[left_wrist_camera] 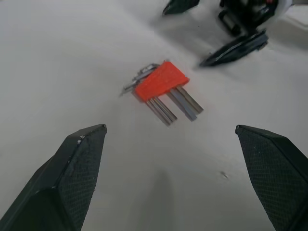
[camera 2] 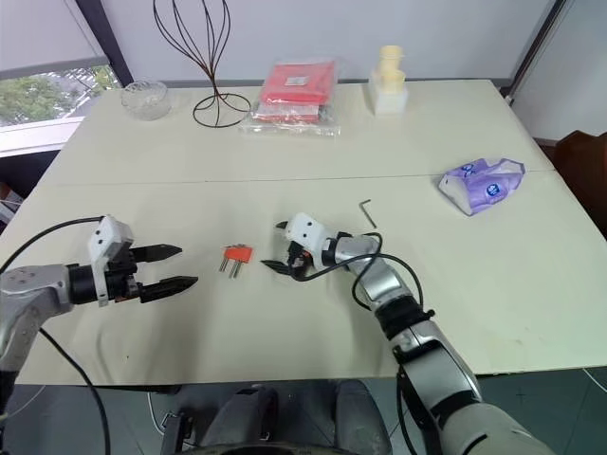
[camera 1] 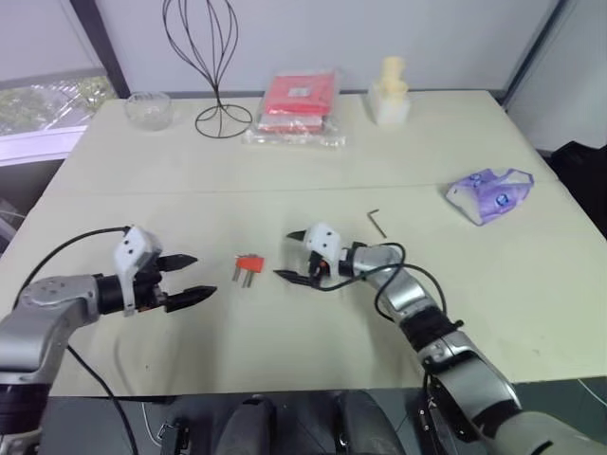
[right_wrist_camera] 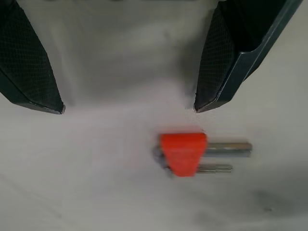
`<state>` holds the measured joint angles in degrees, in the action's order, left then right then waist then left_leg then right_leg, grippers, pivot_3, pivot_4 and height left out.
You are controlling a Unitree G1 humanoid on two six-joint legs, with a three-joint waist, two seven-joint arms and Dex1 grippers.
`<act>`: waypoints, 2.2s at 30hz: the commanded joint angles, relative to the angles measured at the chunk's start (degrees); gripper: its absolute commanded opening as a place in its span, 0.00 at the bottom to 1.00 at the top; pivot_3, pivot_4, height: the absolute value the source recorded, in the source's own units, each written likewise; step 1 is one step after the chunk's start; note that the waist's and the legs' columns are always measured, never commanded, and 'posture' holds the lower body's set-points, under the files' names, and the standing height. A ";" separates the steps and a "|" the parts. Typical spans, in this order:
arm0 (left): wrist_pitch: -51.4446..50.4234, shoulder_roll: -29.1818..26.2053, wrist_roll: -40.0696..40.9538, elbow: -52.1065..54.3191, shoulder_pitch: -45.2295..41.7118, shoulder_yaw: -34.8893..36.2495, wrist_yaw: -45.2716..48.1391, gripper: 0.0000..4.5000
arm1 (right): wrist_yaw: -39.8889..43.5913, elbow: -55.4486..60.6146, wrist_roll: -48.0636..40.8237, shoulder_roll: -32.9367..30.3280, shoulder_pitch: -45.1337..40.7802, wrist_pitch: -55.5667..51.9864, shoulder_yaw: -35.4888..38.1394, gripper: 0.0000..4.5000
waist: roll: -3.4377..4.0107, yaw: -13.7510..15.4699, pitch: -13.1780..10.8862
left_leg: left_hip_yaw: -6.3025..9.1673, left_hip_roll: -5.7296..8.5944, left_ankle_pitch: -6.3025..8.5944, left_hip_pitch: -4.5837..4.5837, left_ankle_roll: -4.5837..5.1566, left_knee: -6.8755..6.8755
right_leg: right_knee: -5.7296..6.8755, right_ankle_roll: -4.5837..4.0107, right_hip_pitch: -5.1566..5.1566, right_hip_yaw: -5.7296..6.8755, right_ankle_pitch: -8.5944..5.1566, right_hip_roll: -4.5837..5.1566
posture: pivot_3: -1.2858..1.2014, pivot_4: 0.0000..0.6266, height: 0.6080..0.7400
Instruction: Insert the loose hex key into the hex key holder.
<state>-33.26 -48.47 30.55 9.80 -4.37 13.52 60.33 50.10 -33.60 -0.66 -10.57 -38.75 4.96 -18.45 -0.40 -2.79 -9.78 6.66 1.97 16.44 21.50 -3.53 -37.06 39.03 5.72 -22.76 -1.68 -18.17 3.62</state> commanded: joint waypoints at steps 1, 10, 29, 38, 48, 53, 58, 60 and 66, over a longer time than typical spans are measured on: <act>-0.67 -0.44 1.69 3.25 1.06 3.92 -1.88 1.00 | 2.33 -2.65 -0.81 1.75 -2.38 2.37 0.51 0.99 | 0.00 0.19 0.00 | 0.00 0.01 0.00 0.00 0.00 -0.01 | 0.00 0.00 0.00 0.00 0.00 0.01 | 0.52 0.24 1.00; -6.00 1.67 10.77 8.49 -3.48 8.91 -7.28 1.00 | 3.92 -11.32 -0.30 5.53 -5.65 3.88 1.82 0.99 | -0.02 0.17 0.01 | 0.01 0.01 0.00 -0.01 -0.02 -0.01 | 0.00 0.00 0.01 0.00 0.00 0.02 | 0.52 0.24 1.00; -3.80 -2.10 8.59 2.29 -7.36 5.63 -2.94 1.00 | 5.77 -12.20 4.12 4.13 -5.41 10.82 -0.13 0.01 | 0.00 -1.08 0.02 | 0.04 0.02 -0.01 -0.03 -0.04 0.02 | 0.03 0.00 -0.01 0.01 0.00 -0.01 | 0.52 0.24 1.00; -2.52 -0.29 7.12 2.02 -7.44 3.94 -3.53 1.00 | 0.83 -15.77 7.36 6.74 -6.03 13.37 -1.10 0.01 | -0.02 -1.24 0.03 | 0.04 0.01 -0.01 -0.04 -0.04 0.03 | 0.04 0.00 0.00 0.01 0.00 -0.02 | 0.52 0.24 1.00; -2.88 0.43 7.34 3.02 -6.32 3.65 -4.09 1.00 | -0.38 -16.30 9.85 8.89 -4.64 14.62 -3.60 0.88 | -0.01 -1.33 0.03 | 0.01 -0.10 0.00 -0.08 -0.05 0.06 | 0.04 -0.02 -0.02 -0.01 0.01 -0.04 | 0.52 0.24 1.00; -2.69 0.76 7.00 2.37 -6.95 2.85 -4.15 1.00 | -1.51 -15.43 10.68 10.34 -3.36 14.49 -4.40 0.88 | -0.01 -1.37 0.03 | 0.00 -0.10 0.01 -0.09 -0.05 0.09 | 0.04 -0.02 -0.04 -0.01 0.01 -0.04 | 0.52 0.24 1.00; -2.42 1.32 6.46 1.88 -7.65 1.94 -4.20 1.00 | -2.76 -17.42 10.63 12.79 -4.27 11.69 -3.65 0.88 | -0.01 -1.41 0.03 | 0.00 -0.10 0.01 -0.10 -0.05 0.09 | 0.04 -0.02 -0.03 -0.02 0.01 -0.05 | 0.52 0.24 1.00; -2.13 1.41 6.08 1.79 -7.72 1.59 -4.17 1.00 | -3.81 -19.08 10.23 13.44 -5.38 9.65 -2.54 0.88 | -0.01 -1.49 0.03 | -0.01 -0.13 0.01 -0.11 -0.05 0.10 | 0.04 -0.02 -0.03 -0.03 0.01 -0.06 | 0.52 0.24 1.00; -1.11 1.72 5.09 1.54 -7.44 1.04 -4.26 1.00 | -4.10 -23.67 8.86 13.72 -8.52 5.94 0.03 0.88 | 0.00 -1.37 0.05 | -0.02 -0.24 0.00 -0.17 -0.06 0.10 | 0.05 -0.12 -0.01 -0.02 0.07 -0.14 | 0.52 0.24 1.00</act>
<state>-35.47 -46.69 35.70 11.00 -11.43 14.19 56.12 46.62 -54.33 7.32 3.16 -47.88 12.94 -17.82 -0.40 -4.16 -9.73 6.64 1.72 16.43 21.32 -3.60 -36.97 39.08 5.59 -22.76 -1.70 -18.10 3.47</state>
